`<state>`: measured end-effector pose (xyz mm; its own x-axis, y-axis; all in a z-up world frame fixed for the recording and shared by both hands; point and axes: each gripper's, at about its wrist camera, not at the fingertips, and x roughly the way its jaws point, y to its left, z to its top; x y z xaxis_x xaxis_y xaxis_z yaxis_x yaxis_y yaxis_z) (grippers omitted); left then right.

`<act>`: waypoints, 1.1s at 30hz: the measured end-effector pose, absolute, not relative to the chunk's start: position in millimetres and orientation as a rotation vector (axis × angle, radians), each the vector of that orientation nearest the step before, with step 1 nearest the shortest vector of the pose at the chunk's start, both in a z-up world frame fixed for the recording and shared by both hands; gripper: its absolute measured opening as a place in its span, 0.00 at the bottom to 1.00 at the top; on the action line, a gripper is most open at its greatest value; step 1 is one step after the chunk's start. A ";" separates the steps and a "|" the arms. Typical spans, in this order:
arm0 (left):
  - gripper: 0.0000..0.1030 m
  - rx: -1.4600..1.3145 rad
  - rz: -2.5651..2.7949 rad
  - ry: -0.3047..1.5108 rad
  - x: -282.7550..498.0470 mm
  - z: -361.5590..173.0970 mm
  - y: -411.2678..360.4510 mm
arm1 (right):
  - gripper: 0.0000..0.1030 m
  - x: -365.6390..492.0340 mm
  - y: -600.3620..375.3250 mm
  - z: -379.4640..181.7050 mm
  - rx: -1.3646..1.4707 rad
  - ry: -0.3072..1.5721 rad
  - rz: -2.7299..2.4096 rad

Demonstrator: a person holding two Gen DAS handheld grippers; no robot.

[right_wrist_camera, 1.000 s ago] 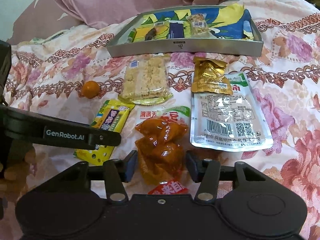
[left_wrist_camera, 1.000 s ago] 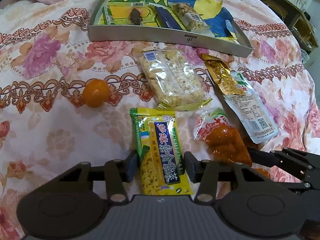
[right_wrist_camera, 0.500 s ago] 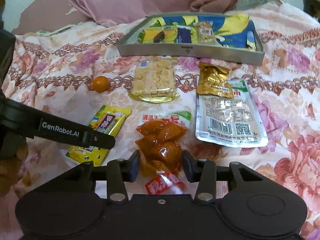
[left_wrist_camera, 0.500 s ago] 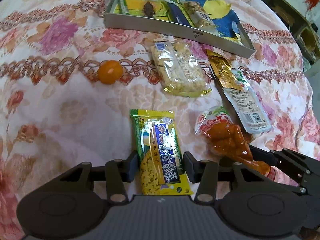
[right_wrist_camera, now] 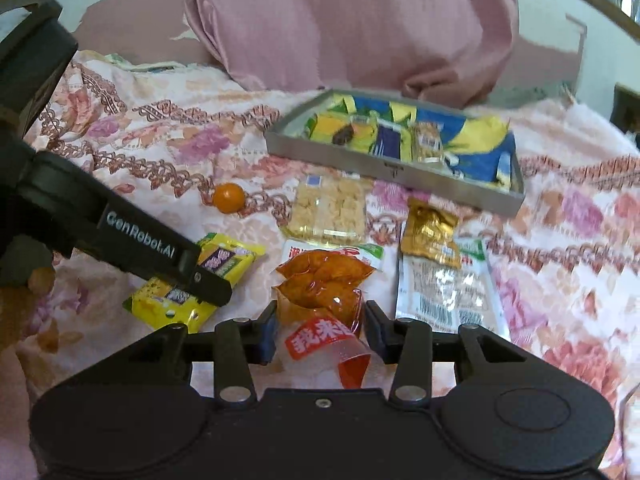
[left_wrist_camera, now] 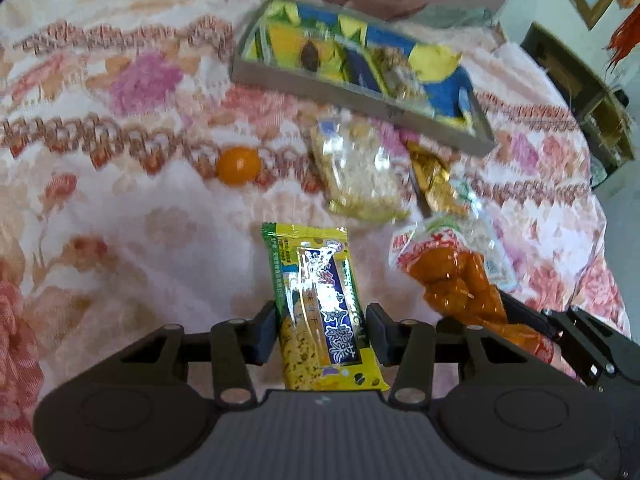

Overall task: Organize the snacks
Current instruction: 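Lift the biscuit packet and meat packet with both grippers over the tray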

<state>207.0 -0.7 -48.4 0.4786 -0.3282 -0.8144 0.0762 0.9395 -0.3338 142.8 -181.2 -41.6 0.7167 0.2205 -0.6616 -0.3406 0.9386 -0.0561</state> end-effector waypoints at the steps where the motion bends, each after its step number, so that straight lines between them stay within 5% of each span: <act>1: 0.50 -0.262 -0.245 1.021 206.6 -45.1 -0.2 | 0.44 142.1 -180.7 -40.2 -0.183 0.691 0.311; 15: 0.50 -0.198 -0.189 0.781 200.7 -5.3 -2.8 | 0.44 146.4 -180.1 -21.4 -0.128 0.552 0.303; 33: 0.50 -0.194 -0.215 0.702 223.0 7.8 -7.6 | 0.44 173.8 -184.8 -5.7 -0.113 0.447 0.279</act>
<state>223.0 -7.6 7.8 0.7430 -0.2597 -0.6168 0.1297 0.9600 -0.2480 173.8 -184.8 -5.7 0.8643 0.2409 -0.4414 -0.2902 0.9558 -0.0465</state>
